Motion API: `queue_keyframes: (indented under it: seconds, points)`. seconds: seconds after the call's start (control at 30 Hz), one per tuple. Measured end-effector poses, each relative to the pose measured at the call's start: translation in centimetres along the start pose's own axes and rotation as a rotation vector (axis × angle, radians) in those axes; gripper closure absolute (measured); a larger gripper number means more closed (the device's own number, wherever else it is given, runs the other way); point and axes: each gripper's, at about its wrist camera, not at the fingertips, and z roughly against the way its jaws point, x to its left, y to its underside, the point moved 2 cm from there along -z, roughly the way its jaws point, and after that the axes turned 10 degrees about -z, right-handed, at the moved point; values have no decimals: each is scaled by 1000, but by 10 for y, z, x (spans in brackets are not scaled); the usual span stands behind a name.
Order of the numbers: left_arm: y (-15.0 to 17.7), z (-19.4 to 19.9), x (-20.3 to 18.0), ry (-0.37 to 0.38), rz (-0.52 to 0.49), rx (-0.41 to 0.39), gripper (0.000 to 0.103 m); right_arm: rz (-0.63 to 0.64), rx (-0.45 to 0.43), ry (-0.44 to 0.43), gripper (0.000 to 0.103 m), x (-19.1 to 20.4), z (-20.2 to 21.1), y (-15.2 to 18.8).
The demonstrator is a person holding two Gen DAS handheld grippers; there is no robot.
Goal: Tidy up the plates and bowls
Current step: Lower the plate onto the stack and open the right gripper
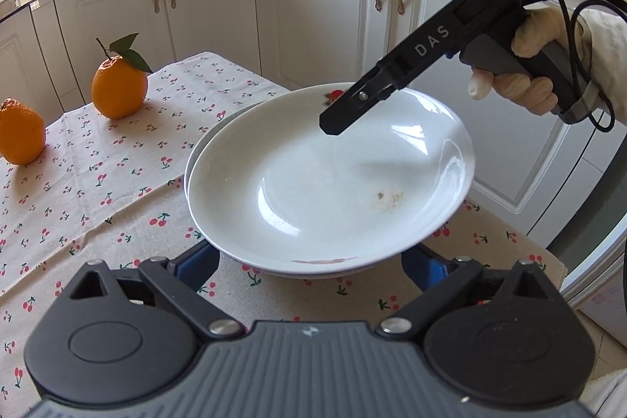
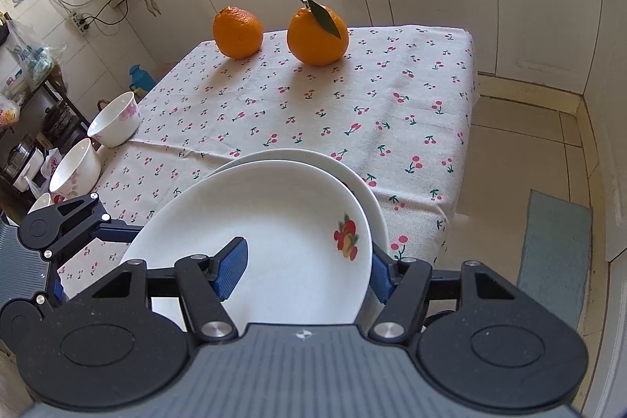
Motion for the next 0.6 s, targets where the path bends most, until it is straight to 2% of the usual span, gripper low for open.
queue_keyframes:
  seconds: [0.6]
  points:
    - [2, 0, 1, 8, 8, -14, 3, 8, -11, 53, 34, 4, 10, 1]
